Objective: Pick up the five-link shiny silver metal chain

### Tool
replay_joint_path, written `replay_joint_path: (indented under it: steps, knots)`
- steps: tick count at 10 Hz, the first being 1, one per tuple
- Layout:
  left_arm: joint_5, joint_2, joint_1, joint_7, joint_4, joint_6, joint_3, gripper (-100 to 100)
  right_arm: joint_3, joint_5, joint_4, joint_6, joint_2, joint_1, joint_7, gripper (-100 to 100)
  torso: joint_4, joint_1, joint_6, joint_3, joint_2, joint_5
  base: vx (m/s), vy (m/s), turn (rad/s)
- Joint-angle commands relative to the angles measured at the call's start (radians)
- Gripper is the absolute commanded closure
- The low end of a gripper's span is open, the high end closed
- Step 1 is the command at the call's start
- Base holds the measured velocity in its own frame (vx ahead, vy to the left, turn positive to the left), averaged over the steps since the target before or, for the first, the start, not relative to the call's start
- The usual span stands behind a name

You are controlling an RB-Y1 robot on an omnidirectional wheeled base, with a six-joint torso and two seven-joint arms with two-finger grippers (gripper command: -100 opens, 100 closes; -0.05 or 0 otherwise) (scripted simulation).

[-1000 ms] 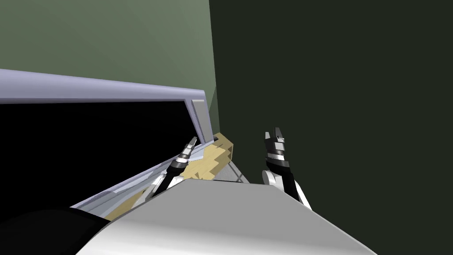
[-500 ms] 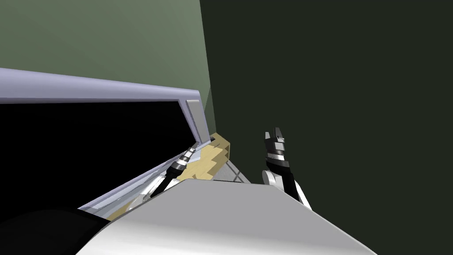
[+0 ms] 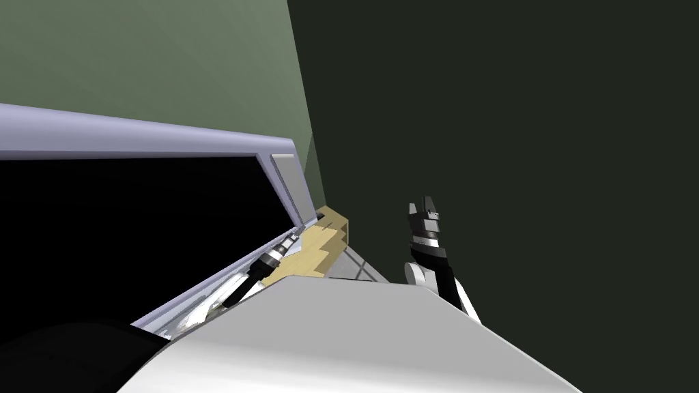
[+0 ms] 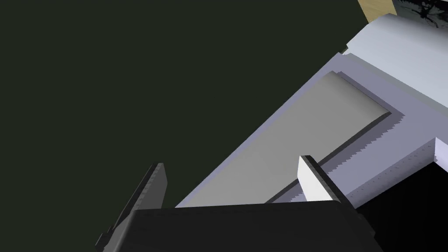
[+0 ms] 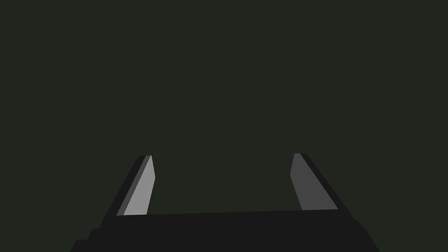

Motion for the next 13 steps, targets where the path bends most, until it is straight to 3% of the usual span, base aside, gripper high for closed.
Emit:
replay_joint_path:
  steps: [1,2,3,7,8,9,10,13]
  knots:
    - [-0.007,0.01,-0.001,-0.004,0.045,0.0,-0.009,-100,0.0,0.0,0.0,0.0,0.0,0.0,0.0,0,0.0,0.0,0.0,0.0,0.0,0.0,0.003,-0.014,-0.149]
    - [-0.015,0.042,-0.002,0.0,0.079,0.011,-0.021,-100,0.0,0.0,0.0,0.0,0.0,0.0,0.0,0,0.0,0.0,0.0,0.0,0.0,0.0,0.006,-0.022,-0.245]
    - [-0.015,0.042,-0.002,0.0,0.092,0.011,-0.021,-100,0.0,0.0,0.0,0.0,0.0,0.0,0.0,0,0.0,0.0,0.0,0.0,-0.001,0.0,0.005,-0.013,-0.111]
    - [-0.037,0.16,-0.01,0.012,0.264,0.057,-0.082,-100,0.0,0.0,0.0,0.0,0.0,0.0,0.0,0,-0.001,-0.001,0.001,-0.002,-0.003,0.0,0.032,-0.036,-0.343]
    - [-0.037,0.16,-0.01,0.012,0.289,0.057,-0.082,-100,0.0,0.0,0.0,0.0,0.0,0.0,0.0,0,-0.001,-0.002,0.0,-0.002,-0.004,0.0,0.041,-0.03,-0.086]
    - [-0.04,0.186,-0.013,0.013,0.332,0.068,-0.1,-100,0.0,0.0,0.0,0.0,0.0,0.0,0.0,0,-0.001,-0.001,-0.001,-0.002,-0.003,0.0,0.041,-0.032,-0.212]
    - [-0.04,0.186,-0.013,0.013,0.34,0.068,-0.1,-100,0.0,0.0,0.0,0.0,0.0,0.0,0.0,0,-0.001,-0.001,0.0,-0.002,-0.003,0.0,0.035,-0.013,-0.138]
    - [-0.044,0.233,-0.02,0.015,0.426,0.091,-0.14,-100,0.0,0.0,0.0,0.0,0.0,0.0,0.0,0,-0.001,0.0,-0.001,-0.002,-0.003,0.0,0.047,-0.012,-0.199]
